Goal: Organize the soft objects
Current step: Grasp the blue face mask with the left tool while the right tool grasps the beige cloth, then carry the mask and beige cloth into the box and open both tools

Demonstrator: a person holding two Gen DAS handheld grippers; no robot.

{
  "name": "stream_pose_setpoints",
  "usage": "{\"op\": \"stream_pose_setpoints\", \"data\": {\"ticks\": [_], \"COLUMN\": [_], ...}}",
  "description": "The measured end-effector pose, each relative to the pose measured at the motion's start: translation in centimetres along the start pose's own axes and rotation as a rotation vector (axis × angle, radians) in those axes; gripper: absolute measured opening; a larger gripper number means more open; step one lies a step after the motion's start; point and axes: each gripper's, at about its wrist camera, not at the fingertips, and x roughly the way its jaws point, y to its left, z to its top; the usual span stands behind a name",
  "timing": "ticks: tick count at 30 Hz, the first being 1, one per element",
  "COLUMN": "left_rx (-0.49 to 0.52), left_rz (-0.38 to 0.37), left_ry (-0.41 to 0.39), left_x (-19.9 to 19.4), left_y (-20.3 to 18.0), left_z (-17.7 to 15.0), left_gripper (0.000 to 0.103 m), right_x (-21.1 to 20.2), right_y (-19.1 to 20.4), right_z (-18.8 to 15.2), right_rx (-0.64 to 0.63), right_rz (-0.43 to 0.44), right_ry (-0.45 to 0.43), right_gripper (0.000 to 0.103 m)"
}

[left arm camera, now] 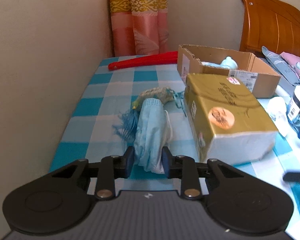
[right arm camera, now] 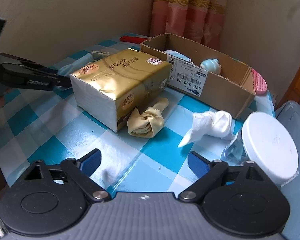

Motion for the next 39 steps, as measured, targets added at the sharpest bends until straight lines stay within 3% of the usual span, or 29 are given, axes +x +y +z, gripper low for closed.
{"op": "stream_pose_setpoints", "data": {"ticks": [6, 21, 25, 29, 34, 39], "left_rx": [-0.027, -0.045, -0.044, -0.039, -0.021, 0.001], "left_rz": [-0.013, 0.011, 0.012, 0.011, 0.013, 0.024], "left_ry": [0.057, 0.064, 0.063, 0.065, 0.057, 0.045], "left_x": [-2.3, -1.4, -1.3, -1.2, -1.2, -0.6], "left_y": [0.7, 0.1, 0.0, -0.3, -0.7, -0.9], "left_z": [-1.7, -1.7, -1.6, -1.5, -1.3, -0.9], "left_gripper": [0.029, 0.053, 0.059, 0.061, 0.063, 0.062], "right_x": [0.8, 3.4, 3.6, 3.5, 2.3, 2.0], "right_y": [0.2, -0.3, -0.9, -1.4, -1.5, -1.6], "right_z": [1.1, 2.9, 3.3, 3.5, 2.8, 2.5], "right_rx": [-0.09, -0.278, -0.294, -0.289, -0.273, -0.255], "right_rz": [0.012, 0.072, 0.118, 0.133, 0.168, 0.144], "right_ry": [-0.015, 0.006, 0.02, 0.028, 0.043, 0.04], "right_gripper": [0.085, 0.072, 0.051, 0.044, 0.043, 0.047]}}
